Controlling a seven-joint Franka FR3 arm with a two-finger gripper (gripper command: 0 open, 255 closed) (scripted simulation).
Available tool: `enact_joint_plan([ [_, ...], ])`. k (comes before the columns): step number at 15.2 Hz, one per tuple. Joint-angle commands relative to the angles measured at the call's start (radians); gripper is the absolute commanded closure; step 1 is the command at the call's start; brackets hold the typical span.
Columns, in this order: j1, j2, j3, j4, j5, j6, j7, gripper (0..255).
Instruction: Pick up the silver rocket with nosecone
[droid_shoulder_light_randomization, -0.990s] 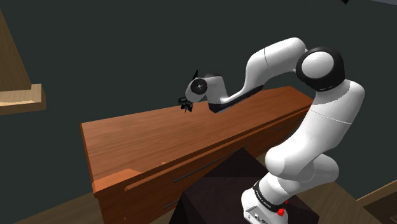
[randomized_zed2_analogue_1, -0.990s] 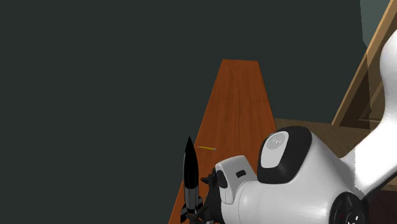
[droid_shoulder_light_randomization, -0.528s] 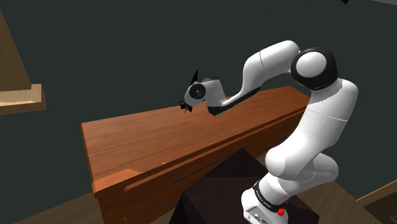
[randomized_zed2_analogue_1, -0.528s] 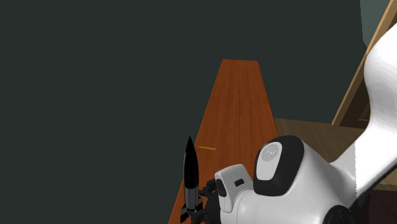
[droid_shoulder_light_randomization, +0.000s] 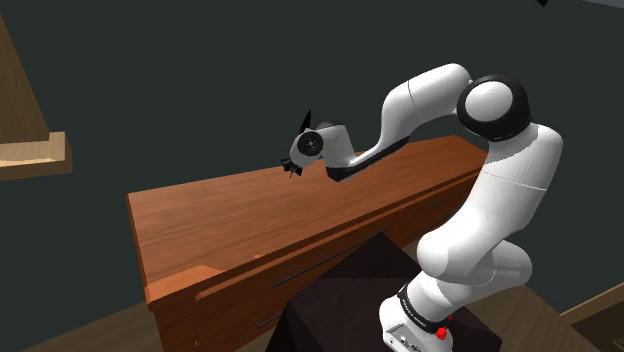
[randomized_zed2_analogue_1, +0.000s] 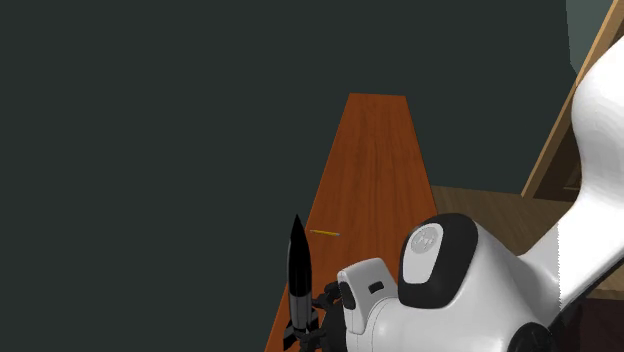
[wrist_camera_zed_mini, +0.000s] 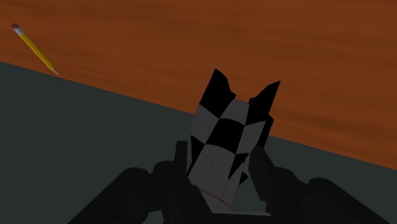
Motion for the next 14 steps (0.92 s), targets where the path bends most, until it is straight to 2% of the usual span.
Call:
enact_joint_plan([
  [1, -0.005, -0.012, 0.003, -0.002, 0.015, 0.005, -0.012, 255],
  [14, -0.063, -0.183, 0.052, -0.019, 0.242, 0.074, -0.202, 255],
])
